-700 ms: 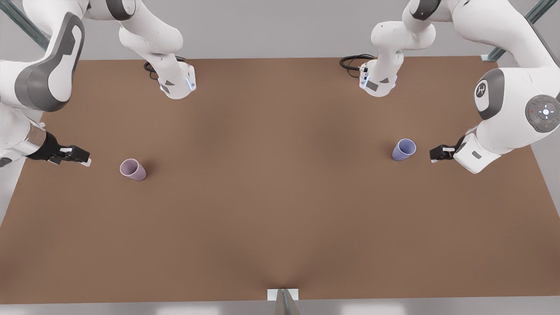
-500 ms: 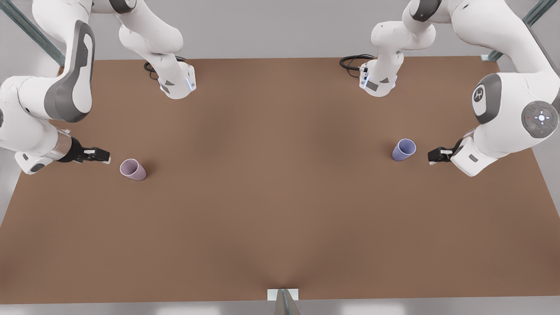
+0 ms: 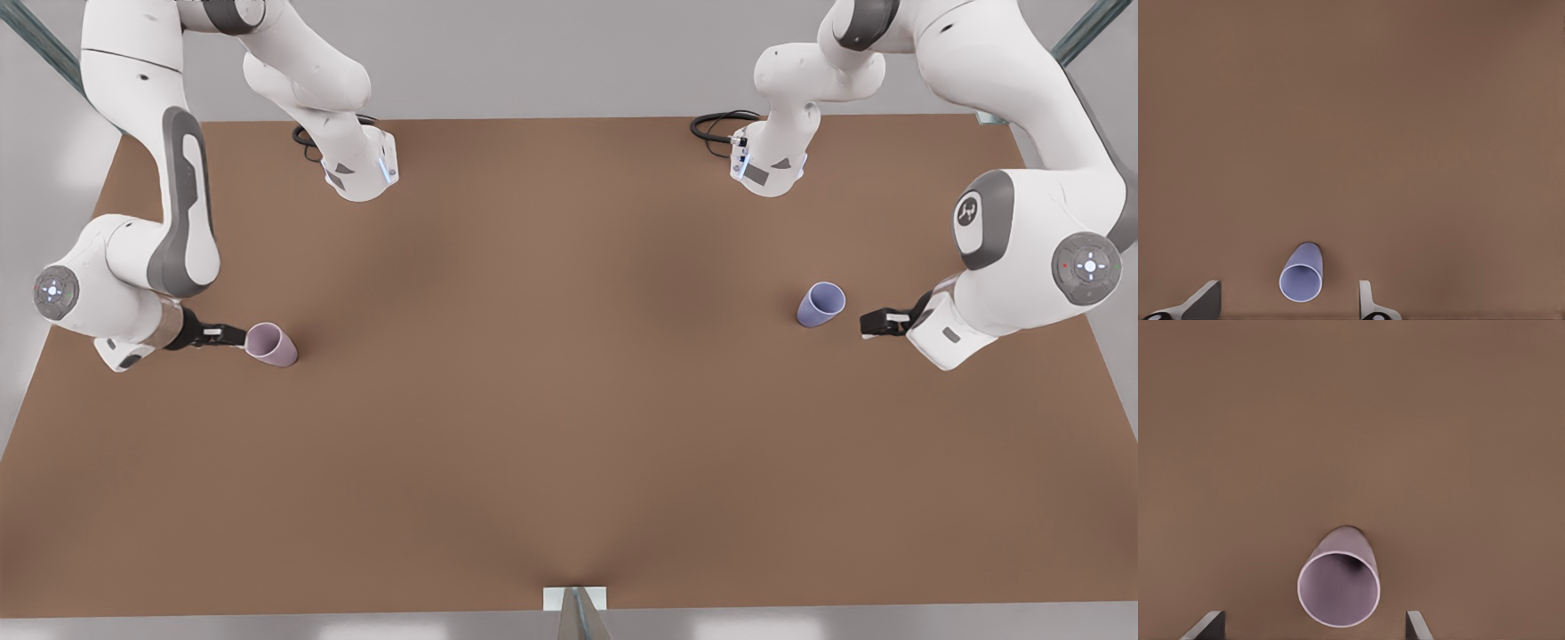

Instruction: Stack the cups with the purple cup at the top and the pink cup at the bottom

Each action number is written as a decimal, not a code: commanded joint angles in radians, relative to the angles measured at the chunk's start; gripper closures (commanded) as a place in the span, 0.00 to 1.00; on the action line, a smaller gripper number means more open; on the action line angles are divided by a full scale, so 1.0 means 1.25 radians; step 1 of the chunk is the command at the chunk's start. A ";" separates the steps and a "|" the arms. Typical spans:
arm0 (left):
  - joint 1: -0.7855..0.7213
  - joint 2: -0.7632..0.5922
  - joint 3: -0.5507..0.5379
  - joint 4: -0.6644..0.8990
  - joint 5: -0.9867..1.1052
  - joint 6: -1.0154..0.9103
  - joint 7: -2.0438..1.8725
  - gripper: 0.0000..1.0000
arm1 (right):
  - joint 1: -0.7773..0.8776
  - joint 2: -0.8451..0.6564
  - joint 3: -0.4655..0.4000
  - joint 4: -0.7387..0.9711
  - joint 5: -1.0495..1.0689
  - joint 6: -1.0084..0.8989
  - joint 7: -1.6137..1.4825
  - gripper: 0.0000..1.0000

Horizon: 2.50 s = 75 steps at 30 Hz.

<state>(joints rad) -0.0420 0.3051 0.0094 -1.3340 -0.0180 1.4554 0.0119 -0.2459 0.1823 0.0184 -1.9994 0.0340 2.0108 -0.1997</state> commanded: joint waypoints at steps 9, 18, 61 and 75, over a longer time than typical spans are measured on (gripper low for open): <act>-0.001 -0.159 0.004 -0.337 -0.003 0.224 0.010 0.00 | -0.013 0.020 -0.001 -0.142 -0.012 0.295 -0.189 0.00; -0.001 -0.212 0.026 -0.497 -0.003 0.329 0.011 0.00 | -0.024 0.054 -0.025 -0.165 -0.052 0.352 -0.254 0.16; -0.002 -0.201 0.151 -0.658 -0.002 0.425 0.211 0.00 | 0.371 0.177 0.169 0.192 0.060 0.118 0.550 0.79; -0.002 -0.184 0.199 -0.845 0.000 0.635 0.299 0.00 | 0.753 0.667 0.025 0.884 0.080 -0.006 1.017 0.79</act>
<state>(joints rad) -0.0515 0.0752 0.2553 -2.3786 -0.0197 2.1662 0.2390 0.6942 1.0071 0.0492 -0.9054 0.1364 2.0275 0.4189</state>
